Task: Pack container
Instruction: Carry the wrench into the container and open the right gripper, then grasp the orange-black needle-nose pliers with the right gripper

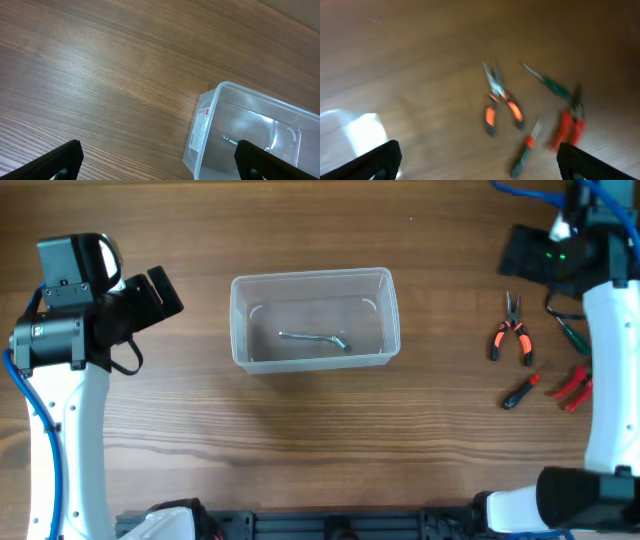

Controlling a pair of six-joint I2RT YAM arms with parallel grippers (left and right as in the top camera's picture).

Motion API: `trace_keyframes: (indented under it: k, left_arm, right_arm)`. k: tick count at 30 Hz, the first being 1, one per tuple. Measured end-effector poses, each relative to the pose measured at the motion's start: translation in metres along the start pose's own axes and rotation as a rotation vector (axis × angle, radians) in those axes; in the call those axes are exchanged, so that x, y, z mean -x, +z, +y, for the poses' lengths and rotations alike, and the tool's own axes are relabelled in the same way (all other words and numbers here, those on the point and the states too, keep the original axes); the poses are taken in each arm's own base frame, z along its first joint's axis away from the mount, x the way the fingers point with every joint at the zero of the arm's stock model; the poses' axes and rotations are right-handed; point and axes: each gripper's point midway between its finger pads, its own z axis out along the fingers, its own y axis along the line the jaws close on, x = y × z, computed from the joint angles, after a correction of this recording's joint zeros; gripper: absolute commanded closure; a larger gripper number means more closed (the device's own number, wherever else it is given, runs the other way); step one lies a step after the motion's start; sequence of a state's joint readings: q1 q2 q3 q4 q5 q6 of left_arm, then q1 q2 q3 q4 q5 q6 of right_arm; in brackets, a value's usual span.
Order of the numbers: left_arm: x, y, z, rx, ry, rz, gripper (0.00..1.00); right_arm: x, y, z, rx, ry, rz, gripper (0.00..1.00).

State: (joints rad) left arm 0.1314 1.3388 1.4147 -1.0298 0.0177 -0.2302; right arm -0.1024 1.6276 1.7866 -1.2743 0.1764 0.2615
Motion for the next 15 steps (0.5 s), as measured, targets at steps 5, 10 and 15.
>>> trace_keyframes:
  k: [5,10,15]
  left_arm:
    - [0.0,0.0,0.0,0.0,0.0,0.0,0.0]
    - [-0.001,0.0,0.0,-0.003,0.0,0.004,0.0]
    - [-0.001,0.0,0.0,-0.002,0.0,0.005,0.0]
  right_arm:
    - [-0.044,0.074,-0.028,-0.031,0.103,0.151,0.01]
    - [-0.101,0.135,-0.024,-0.02,0.097,0.264,0.01]
    - [-0.105,0.159,-0.02,-0.001,0.104,0.211,0.03]
